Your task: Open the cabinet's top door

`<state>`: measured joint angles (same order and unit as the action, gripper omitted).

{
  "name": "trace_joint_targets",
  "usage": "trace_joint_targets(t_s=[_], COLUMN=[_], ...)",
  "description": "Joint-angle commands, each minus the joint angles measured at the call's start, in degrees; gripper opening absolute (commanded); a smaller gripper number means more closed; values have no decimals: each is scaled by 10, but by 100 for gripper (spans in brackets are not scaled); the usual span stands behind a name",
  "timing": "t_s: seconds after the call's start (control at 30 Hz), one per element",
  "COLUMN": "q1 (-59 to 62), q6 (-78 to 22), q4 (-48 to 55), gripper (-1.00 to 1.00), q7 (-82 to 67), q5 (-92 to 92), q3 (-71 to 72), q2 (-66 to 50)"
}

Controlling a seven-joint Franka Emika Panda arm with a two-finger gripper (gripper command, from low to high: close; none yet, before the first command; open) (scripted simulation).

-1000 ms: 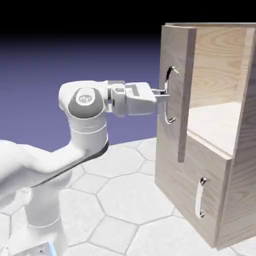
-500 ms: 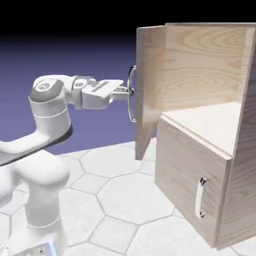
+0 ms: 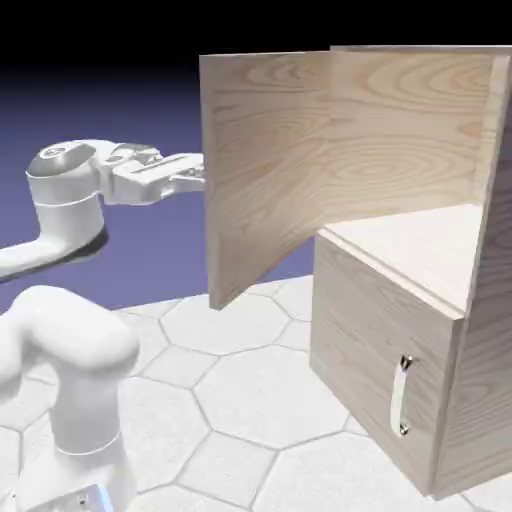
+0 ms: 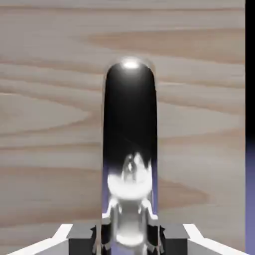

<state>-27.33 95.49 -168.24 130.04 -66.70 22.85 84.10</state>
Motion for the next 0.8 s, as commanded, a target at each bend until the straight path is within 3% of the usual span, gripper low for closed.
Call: trace_joint_targets(t_s=[0.0,0.43,0.77], q1=[6,202,409], q6=[-14,-217,-351], q4=[10,230,419], gripper=[-100,-100,-100], q7=[6,71,79], q5=[18,222,295], q3=[21,286,440], q2=[-13,-198,-260])
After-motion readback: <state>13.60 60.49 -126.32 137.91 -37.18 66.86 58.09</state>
